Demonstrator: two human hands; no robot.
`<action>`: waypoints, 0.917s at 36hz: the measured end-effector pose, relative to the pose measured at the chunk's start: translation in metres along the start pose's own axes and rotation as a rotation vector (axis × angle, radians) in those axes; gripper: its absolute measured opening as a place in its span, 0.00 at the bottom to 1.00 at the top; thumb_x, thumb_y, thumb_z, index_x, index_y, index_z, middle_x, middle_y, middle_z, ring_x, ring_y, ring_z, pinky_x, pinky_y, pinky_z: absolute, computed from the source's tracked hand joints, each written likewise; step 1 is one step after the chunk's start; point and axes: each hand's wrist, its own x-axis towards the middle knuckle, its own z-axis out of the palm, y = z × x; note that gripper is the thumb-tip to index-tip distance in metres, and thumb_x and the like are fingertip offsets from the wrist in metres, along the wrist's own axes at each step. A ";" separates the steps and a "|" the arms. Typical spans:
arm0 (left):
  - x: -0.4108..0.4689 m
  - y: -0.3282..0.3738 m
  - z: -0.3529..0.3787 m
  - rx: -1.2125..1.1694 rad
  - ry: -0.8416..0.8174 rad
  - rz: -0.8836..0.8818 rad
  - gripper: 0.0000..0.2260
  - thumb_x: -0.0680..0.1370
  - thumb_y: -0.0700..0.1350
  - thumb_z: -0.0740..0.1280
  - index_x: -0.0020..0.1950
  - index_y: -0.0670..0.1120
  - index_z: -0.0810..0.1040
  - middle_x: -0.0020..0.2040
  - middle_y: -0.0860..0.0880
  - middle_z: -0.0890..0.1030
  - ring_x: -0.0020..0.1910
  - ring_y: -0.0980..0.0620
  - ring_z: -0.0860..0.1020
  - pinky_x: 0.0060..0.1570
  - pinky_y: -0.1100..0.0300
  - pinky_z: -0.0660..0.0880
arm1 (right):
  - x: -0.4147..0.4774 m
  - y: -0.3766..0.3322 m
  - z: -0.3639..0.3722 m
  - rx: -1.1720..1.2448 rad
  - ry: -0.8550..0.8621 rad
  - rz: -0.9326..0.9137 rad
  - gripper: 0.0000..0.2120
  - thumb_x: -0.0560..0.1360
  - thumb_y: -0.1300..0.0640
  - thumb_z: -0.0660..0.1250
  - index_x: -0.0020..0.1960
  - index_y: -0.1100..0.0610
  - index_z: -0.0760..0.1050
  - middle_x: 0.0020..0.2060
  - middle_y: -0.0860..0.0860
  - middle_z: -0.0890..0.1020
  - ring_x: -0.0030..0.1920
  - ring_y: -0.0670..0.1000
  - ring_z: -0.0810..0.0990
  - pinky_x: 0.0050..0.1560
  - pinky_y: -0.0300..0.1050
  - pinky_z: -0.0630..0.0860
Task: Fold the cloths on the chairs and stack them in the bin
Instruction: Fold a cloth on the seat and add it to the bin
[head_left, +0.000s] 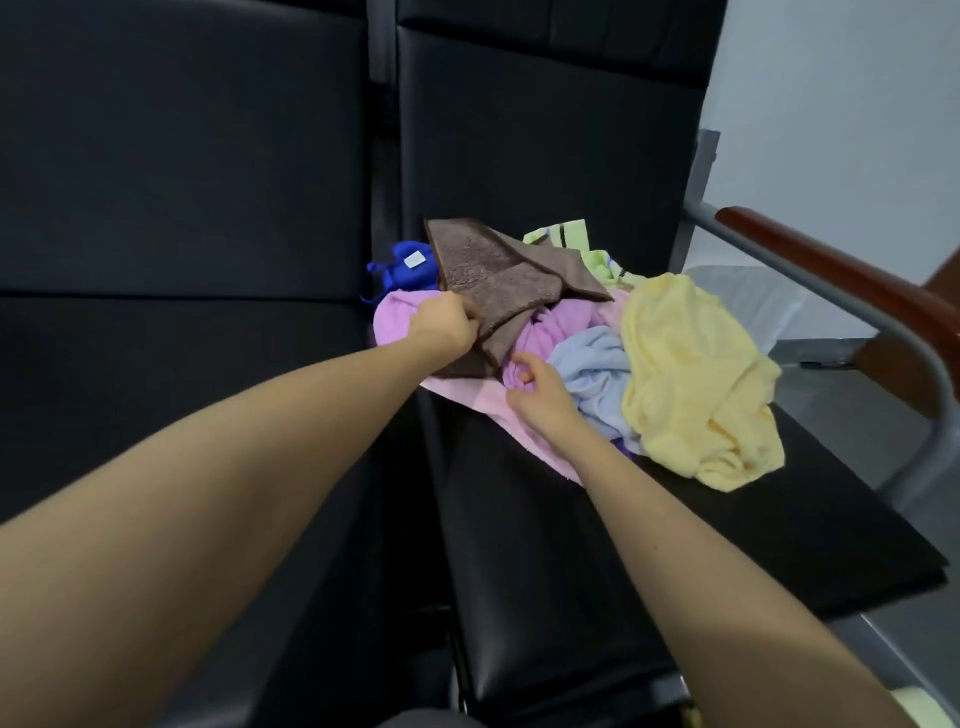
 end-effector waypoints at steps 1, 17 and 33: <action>0.001 -0.001 0.002 0.014 0.004 0.008 0.11 0.77 0.47 0.67 0.58 0.47 0.77 0.57 0.46 0.78 0.59 0.45 0.74 0.53 0.55 0.71 | 0.001 0.000 0.000 0.005 0.000 0.007 0.25 0.74 0.67 0.61 0.70 0.58 0.67 0.62 0.58 0.71 0.62 0.55 0.71 0.54 0.37 0.65; -0.050 0.041 -0.071 -0.544 0.337 0.225 0.05 0.81 0.39 0.55 0.51 0.42 0.70 0.43 0.43 0.75 0.43 0.46 0.72 0.40 0.60 0.62 | -0.035 -0.071 -0.042 -0.052 0.469 -0.291 0.20 0.71 0.64 0.61 0.63 0.59 0.71 0.57 0.54 0.74 0.56 0.55 0.74 0.58 0.49 0.73; -0.148 -0.048 -0.252 -0.224 -0.068 0.347 0.13 0.76 0.53 0.68 0.53 0.46 0.72 0.41 0.55 0.76 0.35 0.65 0.75 0.32 0.65 0.73 | -0.083 -0.260 0.005 -0.167 0.074 -0.641 0.13 0.73 0.62 0.65 0.57 0.58 0.78 0.50 0.56 0.82 0.52 0.54 0.79 0.54 0.51 0.75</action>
